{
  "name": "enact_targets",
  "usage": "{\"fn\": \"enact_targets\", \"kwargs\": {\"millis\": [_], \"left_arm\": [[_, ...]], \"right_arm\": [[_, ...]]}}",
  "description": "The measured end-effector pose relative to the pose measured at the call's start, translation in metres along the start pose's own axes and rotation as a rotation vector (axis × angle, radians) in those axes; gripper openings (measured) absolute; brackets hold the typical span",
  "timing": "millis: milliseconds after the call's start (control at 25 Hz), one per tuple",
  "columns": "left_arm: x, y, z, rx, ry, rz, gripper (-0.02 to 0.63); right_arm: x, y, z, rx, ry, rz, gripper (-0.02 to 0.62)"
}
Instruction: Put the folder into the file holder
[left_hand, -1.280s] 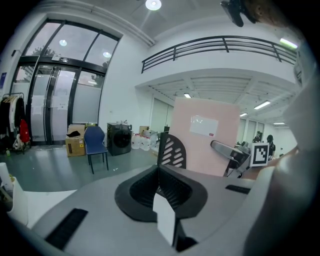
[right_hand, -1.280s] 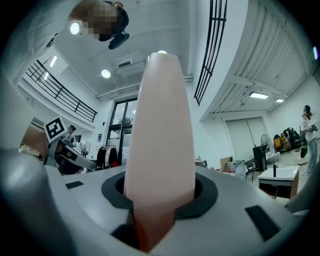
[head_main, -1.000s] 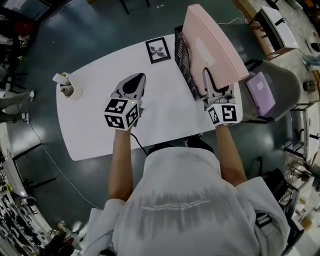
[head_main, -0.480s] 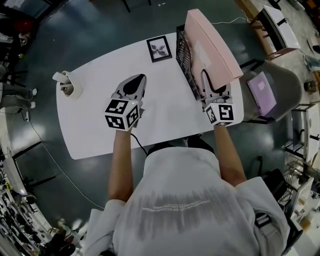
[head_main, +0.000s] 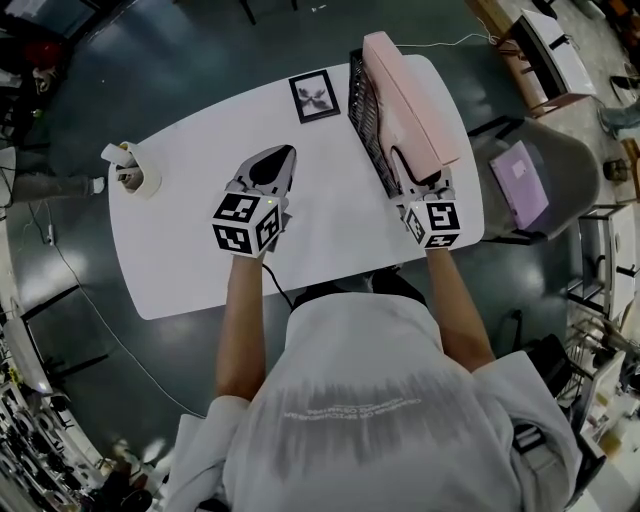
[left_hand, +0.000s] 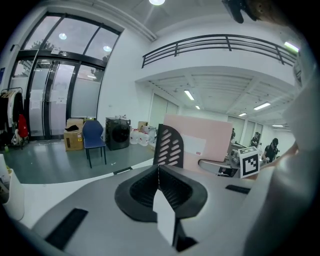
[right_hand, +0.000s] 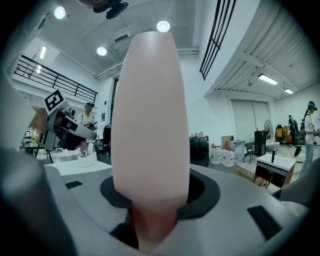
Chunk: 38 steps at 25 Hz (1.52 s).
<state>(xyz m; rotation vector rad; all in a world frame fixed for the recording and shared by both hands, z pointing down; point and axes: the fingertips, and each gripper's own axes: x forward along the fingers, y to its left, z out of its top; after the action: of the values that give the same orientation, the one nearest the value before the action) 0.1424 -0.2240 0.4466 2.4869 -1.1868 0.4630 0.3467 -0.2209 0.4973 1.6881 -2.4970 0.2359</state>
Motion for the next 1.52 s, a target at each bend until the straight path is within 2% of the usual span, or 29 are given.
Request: {"fn": "enact_targets", "kwargs": {"millis": [400,680,880,1160,1360,1440,1520], "left_arm": [[-0.005,-0.002,-0.005,0.001,0.001,-0.003,0.017],[-0.011,-0.009,-0.008,0.001,-0.007,-0.018,0.017],[-0.018,-0.014,-0.006,0.011,-0.022,-0.035,0.017],[-0.034,-0.023,0.0,0.04,-0.053,-0.089,0.017],[-0.046,-0.029,0.0,0.059,-0.069,-0.138,0.017],[-0.051,-0.033,0.001,0.08,-0.073,-0.153,0.017],[-0.058,-0.035,0.007,0.116,-0.087,-0.158,0.017]], "right_arm": [[0.001,0.003,-0.029,-0.014,0.133,0.007,0.208],[-0.006,0.008,-0.026,0.009,0.141,0.044,0.229],[-0.024,0.007,-0.015,0.009,0.138,0.041,0.247],[-0.065,0.007,0.006,0.017,0.151,-0.025,0.247],[-0.1,0.008,0.032,0.028,0.122,-0.114,0.236],[-0.116,0.009,0.042,0.05,0.113,-0.142,0.236],[-0.128,0.013,0.053,0.056,0.103,-0.156,0.207]]}}
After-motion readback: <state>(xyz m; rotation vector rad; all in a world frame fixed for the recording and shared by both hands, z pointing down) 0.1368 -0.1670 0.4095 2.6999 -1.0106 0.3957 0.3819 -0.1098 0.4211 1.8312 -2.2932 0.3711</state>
